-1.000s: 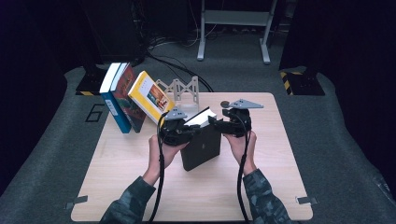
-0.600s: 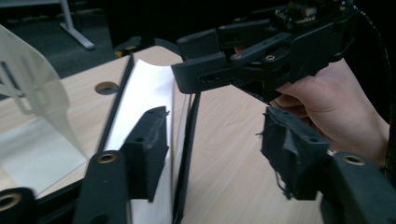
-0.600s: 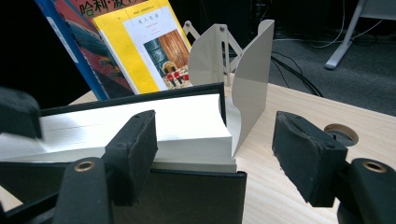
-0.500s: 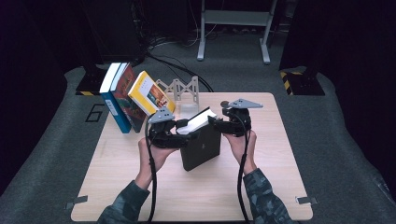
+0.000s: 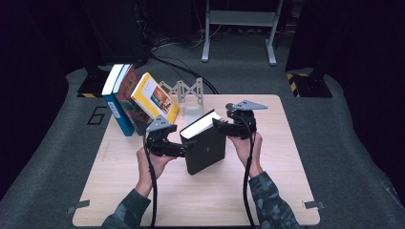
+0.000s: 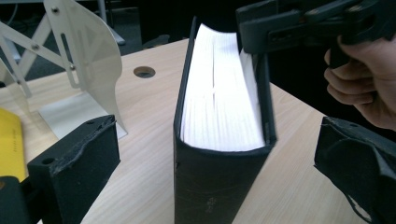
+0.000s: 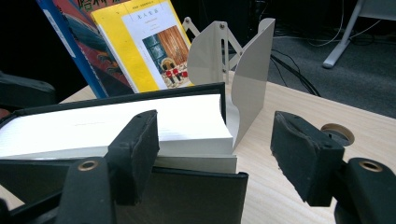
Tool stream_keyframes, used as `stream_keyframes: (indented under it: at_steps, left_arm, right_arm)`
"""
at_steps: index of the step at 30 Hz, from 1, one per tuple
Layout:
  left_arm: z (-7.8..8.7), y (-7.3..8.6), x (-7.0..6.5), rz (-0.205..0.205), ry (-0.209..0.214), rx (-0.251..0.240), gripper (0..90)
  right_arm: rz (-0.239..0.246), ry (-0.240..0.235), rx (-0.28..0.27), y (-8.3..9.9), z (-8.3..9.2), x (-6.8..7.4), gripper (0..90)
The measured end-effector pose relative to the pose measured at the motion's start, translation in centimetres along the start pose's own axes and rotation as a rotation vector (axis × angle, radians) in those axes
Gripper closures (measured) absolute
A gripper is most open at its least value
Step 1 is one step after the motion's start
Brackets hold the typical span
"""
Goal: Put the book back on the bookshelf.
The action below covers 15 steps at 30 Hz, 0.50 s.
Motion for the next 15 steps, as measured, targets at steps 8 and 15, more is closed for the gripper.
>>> stream_keyframes:
  at_steps: [8,15]
  left_arm:
    - [-2.4,0.5,-0.1,0.020,0.005,0.027,0.4]
    - [-3.8,0.1,-0.4,-0.023,-0.028,0.029,16.5]
  right_arm:
    - [0.007,0.002,0.000,0.0,0.0,0.0,32.4]
    - [0.007,0.001,-0.007,0.1,0.0,0.1,32.7]
Point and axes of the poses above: each handheld gripper's, and its own axes: z roughly backward along the jaws, y roughly out of its underside, x roughly to its left, the point moved 2 cm from there along -z, roughly forward along the jaws, and after that the axes turned 6 degrees about -y, right-handed, at the moved point
